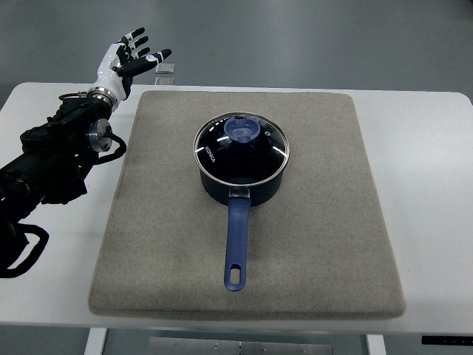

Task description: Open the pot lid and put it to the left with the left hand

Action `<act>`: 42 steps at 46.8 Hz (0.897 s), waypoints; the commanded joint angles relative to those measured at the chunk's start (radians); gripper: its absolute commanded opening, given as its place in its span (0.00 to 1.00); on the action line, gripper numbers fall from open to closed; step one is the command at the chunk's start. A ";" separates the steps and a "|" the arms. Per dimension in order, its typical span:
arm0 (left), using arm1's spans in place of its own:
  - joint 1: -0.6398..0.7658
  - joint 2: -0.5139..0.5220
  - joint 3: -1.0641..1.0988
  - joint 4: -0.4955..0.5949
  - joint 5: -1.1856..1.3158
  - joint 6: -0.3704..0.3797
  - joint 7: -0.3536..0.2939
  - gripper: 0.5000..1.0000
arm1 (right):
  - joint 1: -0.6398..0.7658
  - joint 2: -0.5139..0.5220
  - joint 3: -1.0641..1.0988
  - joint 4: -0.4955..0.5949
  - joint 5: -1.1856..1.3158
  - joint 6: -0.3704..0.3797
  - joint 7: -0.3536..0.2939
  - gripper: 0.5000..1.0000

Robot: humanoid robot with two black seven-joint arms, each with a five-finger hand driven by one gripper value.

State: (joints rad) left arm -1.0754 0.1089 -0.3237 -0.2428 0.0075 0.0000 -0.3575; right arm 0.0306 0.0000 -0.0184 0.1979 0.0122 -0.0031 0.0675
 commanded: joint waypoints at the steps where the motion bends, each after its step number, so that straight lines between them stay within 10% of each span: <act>1: -0.001 0.000 0.000 0.000 -0.004 0.000 0.000 0.91 | 0.000 0.000 0.000 0.000 0.000 0.000 0.000 0.83; 42: -0.054 0.051 0.018 -0.108 0.251 -0.006 0.002 0.91 | 0.000 0.000 0.000 0.000 0.000 0.000 0.000 0.83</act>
State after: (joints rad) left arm -1.1163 0.1383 -0.3036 -0.3277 0.1647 -0.0035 -0.3571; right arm 0.0308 0.0000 -0.0184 0.1979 0.0122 -0.0030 0.0675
